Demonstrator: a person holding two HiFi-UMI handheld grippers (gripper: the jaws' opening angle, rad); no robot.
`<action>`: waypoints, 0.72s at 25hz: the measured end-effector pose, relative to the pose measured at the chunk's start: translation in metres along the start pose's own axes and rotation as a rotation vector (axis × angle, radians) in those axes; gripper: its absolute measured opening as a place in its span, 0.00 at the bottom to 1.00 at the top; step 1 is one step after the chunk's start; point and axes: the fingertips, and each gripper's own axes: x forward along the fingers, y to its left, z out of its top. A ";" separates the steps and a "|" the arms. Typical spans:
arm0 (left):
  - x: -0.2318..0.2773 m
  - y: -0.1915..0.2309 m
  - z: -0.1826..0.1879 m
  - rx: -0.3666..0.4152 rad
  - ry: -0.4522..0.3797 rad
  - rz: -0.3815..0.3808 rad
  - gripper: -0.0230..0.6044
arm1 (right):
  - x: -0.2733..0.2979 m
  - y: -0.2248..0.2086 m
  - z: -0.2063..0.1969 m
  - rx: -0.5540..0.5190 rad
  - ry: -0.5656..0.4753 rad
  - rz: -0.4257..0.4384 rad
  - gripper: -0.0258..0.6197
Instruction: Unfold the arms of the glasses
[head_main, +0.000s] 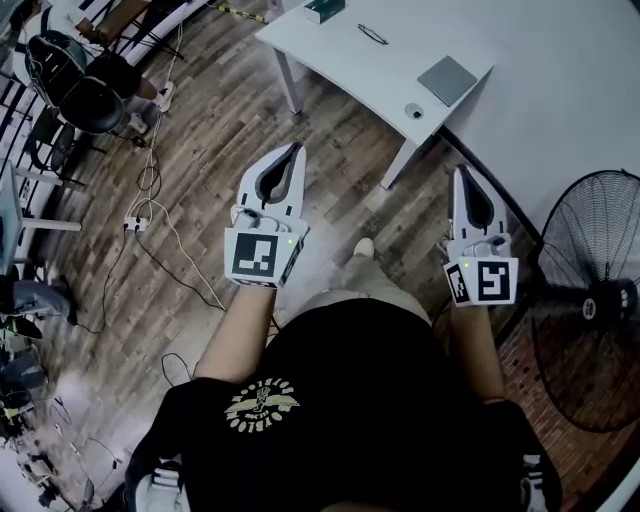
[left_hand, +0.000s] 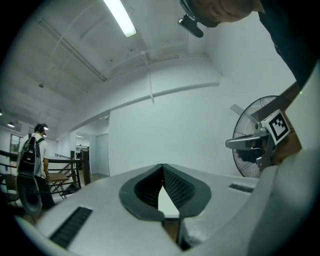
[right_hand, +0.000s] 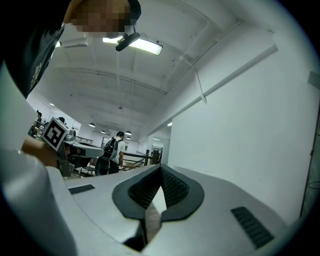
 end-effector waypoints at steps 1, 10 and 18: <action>0.003 0.001 -0.001 -0.002 0.000 0.012 0.05 | 0.002 -0.003 -0.002 0.002 0.003 0.001 0.03; 0.050 0.000 -0.018 -0.016 -0.013 -0.034 0.05 | 0.034 -0.034 -0.032 0.006 0.059 0.003 0.03; 0.098 0.005 -0.037 -0.065 0.044 -0.126 0.05 | 0.078 -0.039 -0.048 0.035 0.103 0.093 0.03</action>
